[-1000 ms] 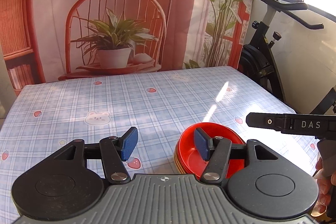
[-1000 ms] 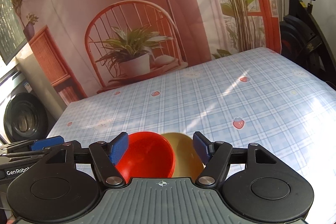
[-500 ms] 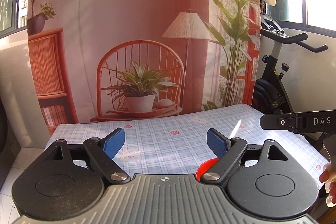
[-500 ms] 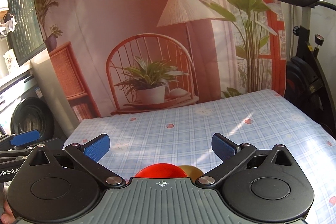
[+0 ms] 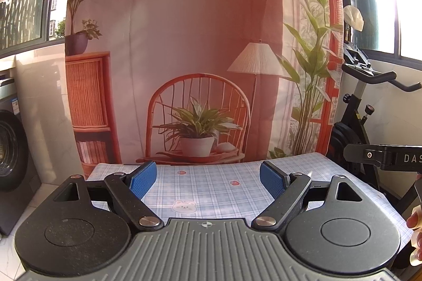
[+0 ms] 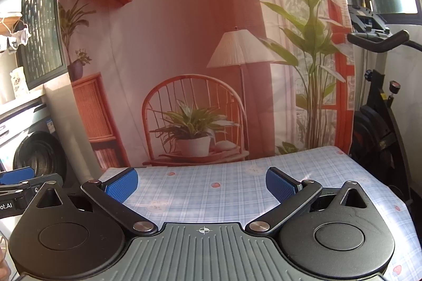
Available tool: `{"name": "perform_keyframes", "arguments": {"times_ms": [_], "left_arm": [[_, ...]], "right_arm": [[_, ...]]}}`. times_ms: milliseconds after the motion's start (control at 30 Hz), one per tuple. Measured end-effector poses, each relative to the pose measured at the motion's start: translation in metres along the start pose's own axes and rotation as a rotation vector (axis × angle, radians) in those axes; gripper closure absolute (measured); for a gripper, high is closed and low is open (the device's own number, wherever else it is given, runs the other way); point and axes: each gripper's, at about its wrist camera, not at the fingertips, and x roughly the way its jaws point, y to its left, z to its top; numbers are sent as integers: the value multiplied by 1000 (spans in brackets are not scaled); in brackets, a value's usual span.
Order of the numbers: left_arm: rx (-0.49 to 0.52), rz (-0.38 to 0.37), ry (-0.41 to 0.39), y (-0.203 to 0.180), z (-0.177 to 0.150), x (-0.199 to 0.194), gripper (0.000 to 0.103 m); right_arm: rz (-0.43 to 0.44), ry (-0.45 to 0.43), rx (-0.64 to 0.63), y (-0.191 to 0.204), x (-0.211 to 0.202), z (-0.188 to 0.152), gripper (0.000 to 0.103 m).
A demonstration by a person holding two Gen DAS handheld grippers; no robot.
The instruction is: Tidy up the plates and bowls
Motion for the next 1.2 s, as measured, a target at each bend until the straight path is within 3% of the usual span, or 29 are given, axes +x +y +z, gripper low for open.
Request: {"name": "perform_keyframes", "arguments": {"times_ms": [200, 1200], "left_arm": [[3, 60, -16, 5, 8, -10, 16], [-31, 65, -15, 11, 12, -14, 16]], "right_arm": [[-4, -11, -16, 5, -5, 4, 0], [-22, -38, -19, 2, -13, 4, 0]]}}
